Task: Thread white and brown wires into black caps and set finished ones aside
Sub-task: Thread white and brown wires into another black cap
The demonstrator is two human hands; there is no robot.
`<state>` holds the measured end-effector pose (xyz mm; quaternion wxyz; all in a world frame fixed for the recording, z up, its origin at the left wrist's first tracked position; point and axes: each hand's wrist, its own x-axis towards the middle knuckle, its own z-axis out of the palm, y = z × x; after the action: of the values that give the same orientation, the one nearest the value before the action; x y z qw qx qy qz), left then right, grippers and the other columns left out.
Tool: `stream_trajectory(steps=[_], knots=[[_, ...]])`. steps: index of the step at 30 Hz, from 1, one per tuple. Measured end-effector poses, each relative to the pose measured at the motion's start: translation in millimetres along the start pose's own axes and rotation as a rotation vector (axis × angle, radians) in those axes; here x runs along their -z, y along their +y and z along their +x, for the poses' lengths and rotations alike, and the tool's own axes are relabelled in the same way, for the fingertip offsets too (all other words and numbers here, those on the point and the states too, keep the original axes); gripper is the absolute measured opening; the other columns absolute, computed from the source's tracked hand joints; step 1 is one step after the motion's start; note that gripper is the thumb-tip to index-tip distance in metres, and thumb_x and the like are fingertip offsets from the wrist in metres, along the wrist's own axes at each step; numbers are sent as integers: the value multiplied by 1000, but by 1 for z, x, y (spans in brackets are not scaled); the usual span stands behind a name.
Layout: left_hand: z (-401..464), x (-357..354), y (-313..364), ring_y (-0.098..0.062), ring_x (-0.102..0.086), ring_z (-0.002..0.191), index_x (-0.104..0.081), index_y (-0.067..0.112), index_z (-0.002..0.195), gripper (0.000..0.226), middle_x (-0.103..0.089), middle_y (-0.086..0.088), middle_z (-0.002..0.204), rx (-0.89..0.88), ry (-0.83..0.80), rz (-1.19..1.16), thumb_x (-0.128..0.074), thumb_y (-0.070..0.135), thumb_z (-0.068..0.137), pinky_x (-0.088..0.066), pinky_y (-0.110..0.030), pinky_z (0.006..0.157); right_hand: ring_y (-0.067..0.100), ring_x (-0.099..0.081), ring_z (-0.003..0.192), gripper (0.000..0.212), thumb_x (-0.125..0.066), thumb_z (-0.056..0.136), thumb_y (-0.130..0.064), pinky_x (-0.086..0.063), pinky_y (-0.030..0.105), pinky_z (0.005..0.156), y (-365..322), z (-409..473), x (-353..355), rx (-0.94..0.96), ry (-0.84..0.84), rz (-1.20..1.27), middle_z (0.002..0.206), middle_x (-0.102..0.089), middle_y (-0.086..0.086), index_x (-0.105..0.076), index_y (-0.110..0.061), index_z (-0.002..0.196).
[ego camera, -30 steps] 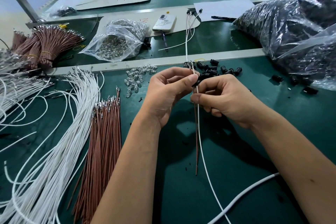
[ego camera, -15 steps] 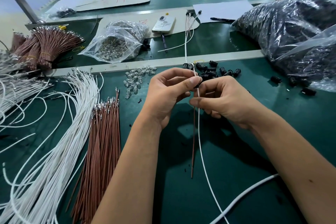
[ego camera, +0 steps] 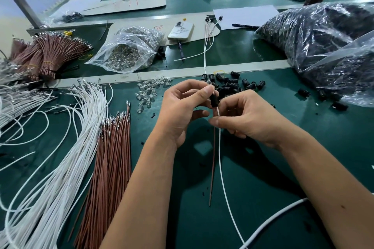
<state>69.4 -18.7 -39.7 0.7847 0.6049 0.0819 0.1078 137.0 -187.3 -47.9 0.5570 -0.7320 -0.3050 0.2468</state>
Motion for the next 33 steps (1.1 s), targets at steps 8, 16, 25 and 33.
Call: stream_trajectory(steps=[8, 16, 25, 33], knots=[[1, 0, -1, -16, -65, 69, -72, 18, 79, 12, -75, -6, 86, -60, 45, 7, -72, 12, 90, -51, -26, 57, 11, -54, 49, 12, -78, 91, -13, -38, 22, 38, -2, 1, -1, 73, 140, 84, 63, -64, 6, -75, -8, 80], [0, -2, 1, -18, -65, 71, -70, 15, 78, 16, -75, -7, 82, -86, 68, -36, -69, 6, 91, -53, -24, 63, 16, -46, 46, 15, -78, 92, -14, -38, 22, 40, -4, 0, -1, 48, 71, 4, 54, -57, 6, -72, -9, 79], [1, 0, 3, -15, -70, 76, -70, 10, 84, 9, -75, -9, 84, -92, 6, -185, -71, 16, 78, -56, -22, 69, 12, -47, 43, 14, -79, 90, -12, -39, 23, 40, -1, 1, -2, 122, 106, 30, 54, -56, 3, -72, -9, 80], [1, 4, 3, -15, -70, 81, -80, 11, 84, 15, -76, -7, 88, -139, -119, -258, -67, 2, 82, -56, -23, 76, 10, -48, 41, 13, -81, 86, -14, -39, 20, 41, -4, 1, -3, 290, 180, 57, 57, -60, 5, -72, -13, 77]])
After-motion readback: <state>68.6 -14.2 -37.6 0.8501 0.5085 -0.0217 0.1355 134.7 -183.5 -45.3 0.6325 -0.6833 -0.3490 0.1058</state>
